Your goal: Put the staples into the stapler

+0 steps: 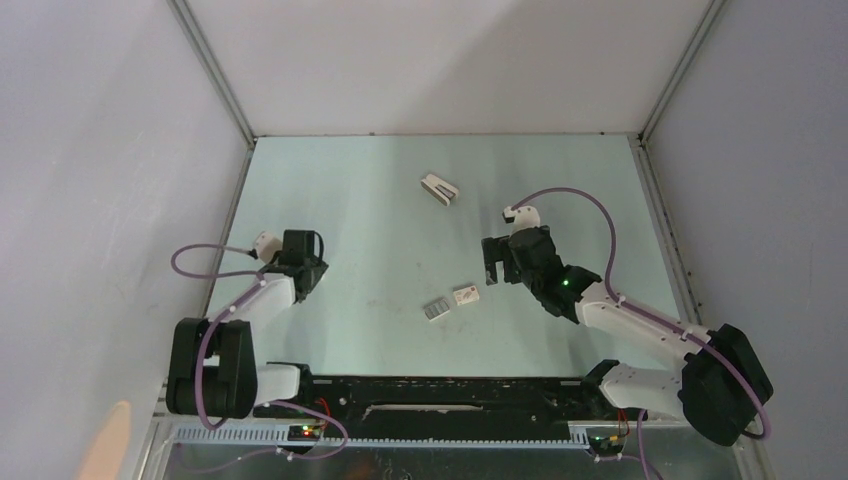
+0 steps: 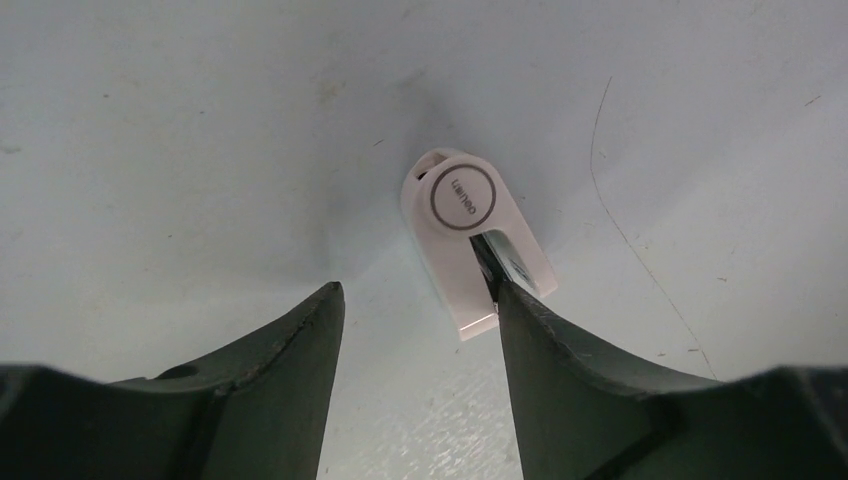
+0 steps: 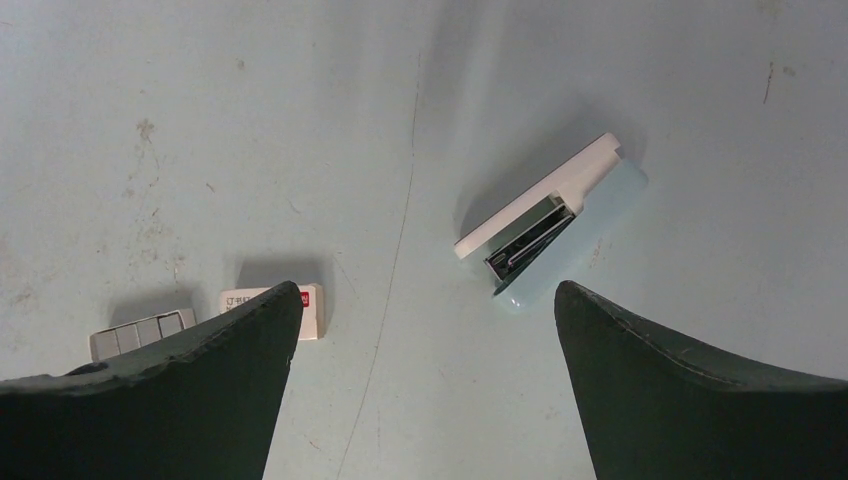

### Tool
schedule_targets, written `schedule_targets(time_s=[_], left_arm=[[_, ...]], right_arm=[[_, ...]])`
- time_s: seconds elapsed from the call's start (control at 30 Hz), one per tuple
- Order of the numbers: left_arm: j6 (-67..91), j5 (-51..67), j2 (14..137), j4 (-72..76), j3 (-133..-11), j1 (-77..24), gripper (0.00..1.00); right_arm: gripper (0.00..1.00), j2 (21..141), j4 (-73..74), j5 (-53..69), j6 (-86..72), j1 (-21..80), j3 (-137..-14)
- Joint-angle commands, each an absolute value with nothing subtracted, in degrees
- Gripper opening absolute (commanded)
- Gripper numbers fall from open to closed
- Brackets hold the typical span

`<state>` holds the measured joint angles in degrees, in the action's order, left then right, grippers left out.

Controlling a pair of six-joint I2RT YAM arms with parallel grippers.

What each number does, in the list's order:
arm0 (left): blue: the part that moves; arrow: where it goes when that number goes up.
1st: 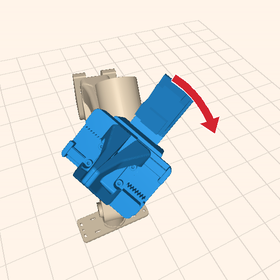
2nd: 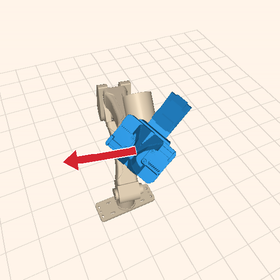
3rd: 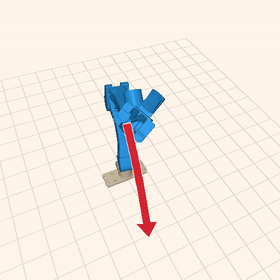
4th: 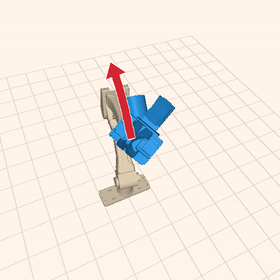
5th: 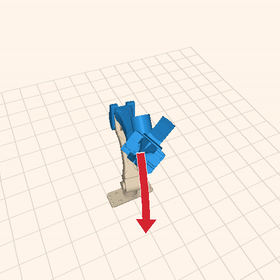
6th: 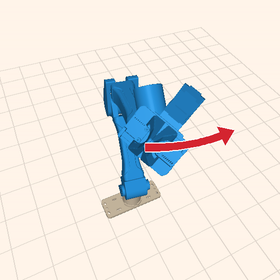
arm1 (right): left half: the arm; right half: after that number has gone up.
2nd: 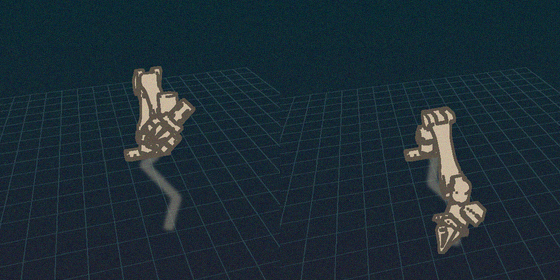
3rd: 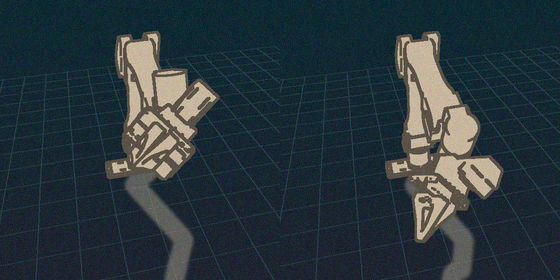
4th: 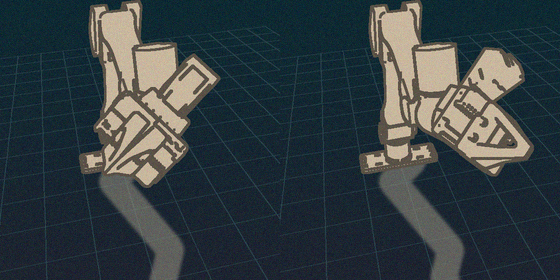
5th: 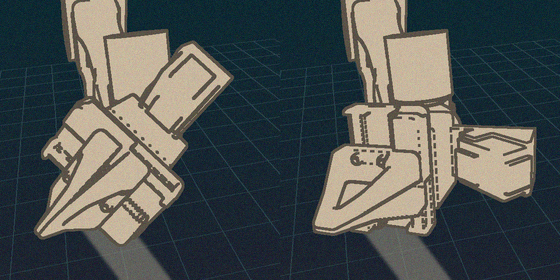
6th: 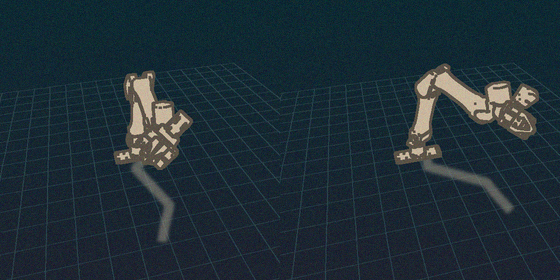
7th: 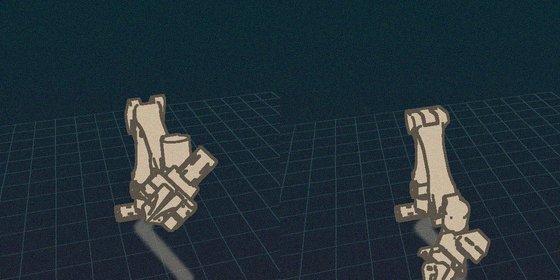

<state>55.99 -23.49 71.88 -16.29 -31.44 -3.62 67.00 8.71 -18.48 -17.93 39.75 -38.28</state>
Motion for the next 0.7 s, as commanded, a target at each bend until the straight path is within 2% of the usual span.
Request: schedule_targets(time_s=[0.0,0.1,0.27,0.47,0.67], left_arm=[[56.78,-22.48,74.12,-11.9,-33.14,-2.97,0.6],[56.33,-22.04,75.0,-11.73,-33.05,-2.89,0.53],[53.49,-21.27,73.97,-13.16,-33.66,-2.83,0.36],[48.72,-15.14,72.07,-12.41,-32.86,-2.99,0.15],[44.06,-7.51,71.92,-9.96,-31.38,-5.75,0.07]], right_arm=[[0.99,68.06,6.16,-19.83,-17.1,40.06,-38.41],[0.99,68.18,5.98,-19.47,-17.13,40.02,-38.41],[0.99,68.2,5.74,-18.09,-17.06,40.07,-38.41],[0.98,67.47,4.99,-14.25,-16.91,40.88,-38.41],[0.98,68.43,2.27,-5.68,-17.32,41.89,-38.67]])
